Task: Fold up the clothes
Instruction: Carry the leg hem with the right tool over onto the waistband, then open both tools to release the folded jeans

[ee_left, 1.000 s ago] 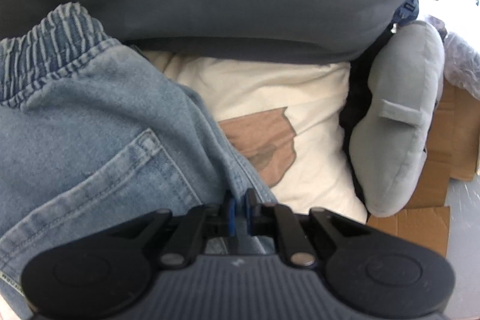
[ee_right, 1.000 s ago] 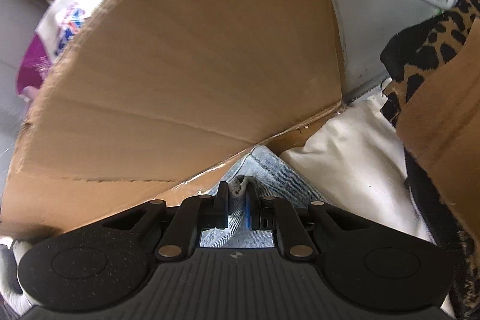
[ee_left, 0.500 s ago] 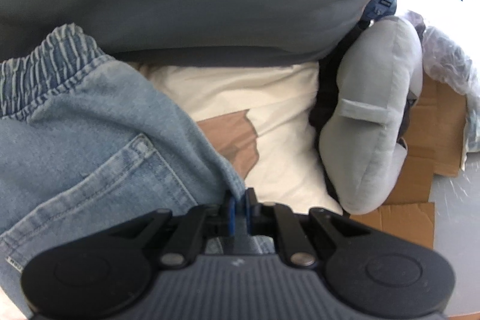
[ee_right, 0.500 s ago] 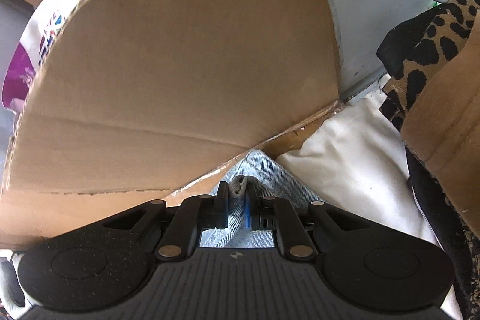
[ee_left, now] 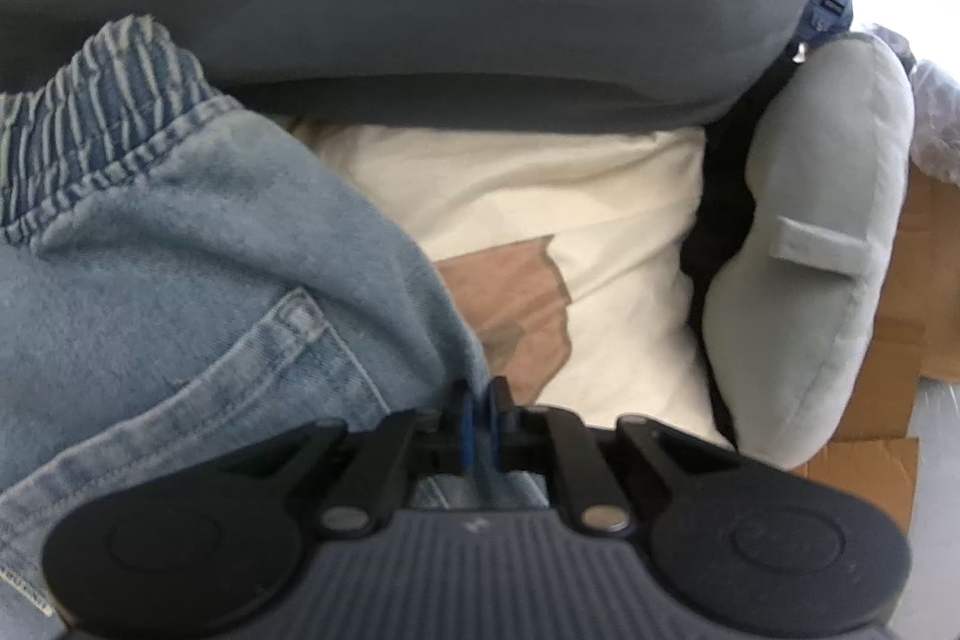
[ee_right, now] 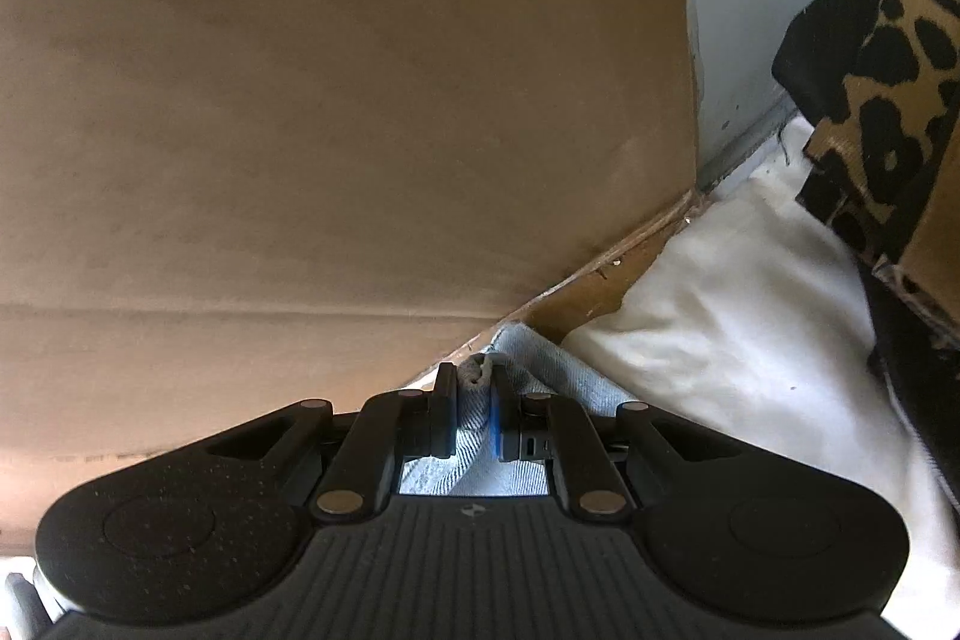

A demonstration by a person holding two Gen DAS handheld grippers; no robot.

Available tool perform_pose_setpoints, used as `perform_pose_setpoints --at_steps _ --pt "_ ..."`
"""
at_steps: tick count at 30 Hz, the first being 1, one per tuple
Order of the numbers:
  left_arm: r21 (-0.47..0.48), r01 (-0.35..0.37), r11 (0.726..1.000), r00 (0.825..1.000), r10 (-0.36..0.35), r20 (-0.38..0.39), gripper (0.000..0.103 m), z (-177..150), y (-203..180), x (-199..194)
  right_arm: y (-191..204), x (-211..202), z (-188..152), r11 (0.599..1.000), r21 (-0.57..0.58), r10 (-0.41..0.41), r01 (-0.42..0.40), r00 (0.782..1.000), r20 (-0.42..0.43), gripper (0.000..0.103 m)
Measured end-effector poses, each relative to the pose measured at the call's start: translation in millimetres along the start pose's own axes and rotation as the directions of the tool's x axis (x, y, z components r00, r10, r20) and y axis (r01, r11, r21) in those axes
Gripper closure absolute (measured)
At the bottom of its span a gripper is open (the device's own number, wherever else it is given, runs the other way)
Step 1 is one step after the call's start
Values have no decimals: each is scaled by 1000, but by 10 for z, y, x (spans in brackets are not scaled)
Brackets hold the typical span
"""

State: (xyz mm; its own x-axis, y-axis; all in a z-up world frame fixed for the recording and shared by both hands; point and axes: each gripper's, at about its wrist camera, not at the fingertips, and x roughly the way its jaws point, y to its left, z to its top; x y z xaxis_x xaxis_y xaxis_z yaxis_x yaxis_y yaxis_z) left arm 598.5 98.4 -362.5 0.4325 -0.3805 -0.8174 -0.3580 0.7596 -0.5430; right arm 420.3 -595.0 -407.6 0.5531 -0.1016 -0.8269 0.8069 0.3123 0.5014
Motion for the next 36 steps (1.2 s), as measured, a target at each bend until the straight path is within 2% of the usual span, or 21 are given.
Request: perform_pose_setpoints --at_steps 10,13,14,16,18,20,23,25,29,32,34,36 --pt "-15 6 1000 1000 -7 -28 94 -91 -51 6 -56 35 43 996 80 47 -45 999 -16 92" --pt "-23 23 999 999 -23 -28 94 -59 -28 31 -81 -12 55 990 118 84 -83 996 -8 82" --pt "-27 31 999 999 -32 -30 94 -62 -23 22 -89 -28 59 987 130 97 -96 995 -5 74" --pt "-35 48 998 998 -49 -34 91 -69 -15 6 -104 -62 65 981 153 121 -119 993 1 70" --pt "-11 67 998 996 -68 -51 84 -115 -60 -32 -80 -152 43 985 123 120 -119 993 -4 62" --pt "26 85 996 994 -83 -76 83 -180 -125 -71 -45 -234 3 989 86 124 -122 992 -15 62" --pt "110 109 988 988 -95 -125 82 -303 -299 -94 90 -315 -84 993 -27 117 -118 993 -31 62" --pt "179 127 976 984 -100 -150 73 -378 -432 -102 186 -363 -147 988 -108 109 -113 993 -39 61" --pt "320 163 933 977 -107 -187 65 -529 -730 -90 191 -400 -197 981 -177 74 -81 996 -49 59" --pt "434 179 883 973 -94 -211 64 -665 -884 -112 183 -440 -191 971 -226 67 -80 996 -62 59" --pt "523 186 832 971 -73 -230 64 -780 -901 -150 222 -465 -181 956 -280 68 -84 995 -68 59" --pt "627 189 756 970 -43 -240 64 -896 -1006 -135 300 -517 -244 936 -339 73 -96 994 -78 59"
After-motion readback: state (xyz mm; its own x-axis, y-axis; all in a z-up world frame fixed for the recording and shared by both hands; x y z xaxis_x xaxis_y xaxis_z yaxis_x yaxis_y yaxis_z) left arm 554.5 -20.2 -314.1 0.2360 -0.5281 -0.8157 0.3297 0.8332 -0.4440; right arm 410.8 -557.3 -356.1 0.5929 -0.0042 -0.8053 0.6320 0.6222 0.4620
